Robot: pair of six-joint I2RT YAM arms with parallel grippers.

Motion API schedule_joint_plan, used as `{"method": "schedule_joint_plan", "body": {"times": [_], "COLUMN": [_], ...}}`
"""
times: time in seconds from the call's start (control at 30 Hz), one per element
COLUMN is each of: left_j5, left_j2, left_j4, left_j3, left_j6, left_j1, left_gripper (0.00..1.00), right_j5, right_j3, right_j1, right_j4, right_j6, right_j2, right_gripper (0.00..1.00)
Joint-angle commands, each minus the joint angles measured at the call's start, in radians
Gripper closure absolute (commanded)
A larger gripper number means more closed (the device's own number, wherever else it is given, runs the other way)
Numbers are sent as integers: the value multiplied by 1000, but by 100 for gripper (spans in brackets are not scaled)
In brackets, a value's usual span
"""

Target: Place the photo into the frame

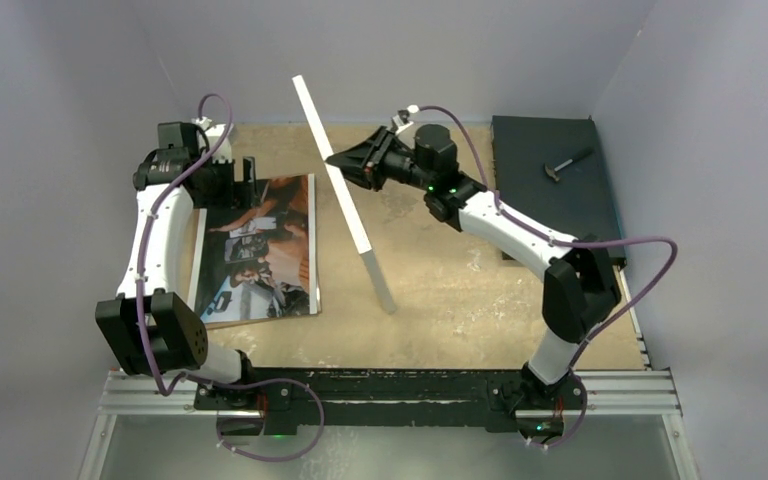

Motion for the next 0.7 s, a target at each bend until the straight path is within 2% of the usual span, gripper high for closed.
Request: {"method": "schedule_joint_plan", "body": {"times": [0.0,0.1,0.2,0.3,0.47,0.53,0.57,0.67], "left_j5": [5,-23,-16,-24,-28,-35,-42,-60], "left_j2": [-31,-24,-4,24,40,42,46,81], "left_j4": [16,32,42,39,57,83,93,84], "left_j3": [65,108,162,202,220,233,245,291], "left_j6": [-39,-56,-101,-108,-133,-155,-162,-164], "left_j1": [-81,-156,-200,-220,-240,-270,-289,-339], "left_gripper": [14,14,14,14,13,9,8,8], "right_j5": [-33,-60,-87,-95,-126,-133,-141,-165], "right_j3": [-116,-124,-127,-145,-201,-227,-231,-234], "right_j1": [-79,-115,-145,-181,-248,-267,-274,-296], "right_j4": [152,137,126,108,108,126,127,114], "right_j6": [76,65,58,46,45,59,60,44], "right_j2": [-91,-105,-114,-135,-164,-172,-169,-163], "right_gripper": [100,99,85,76,73,73,70,49]}}
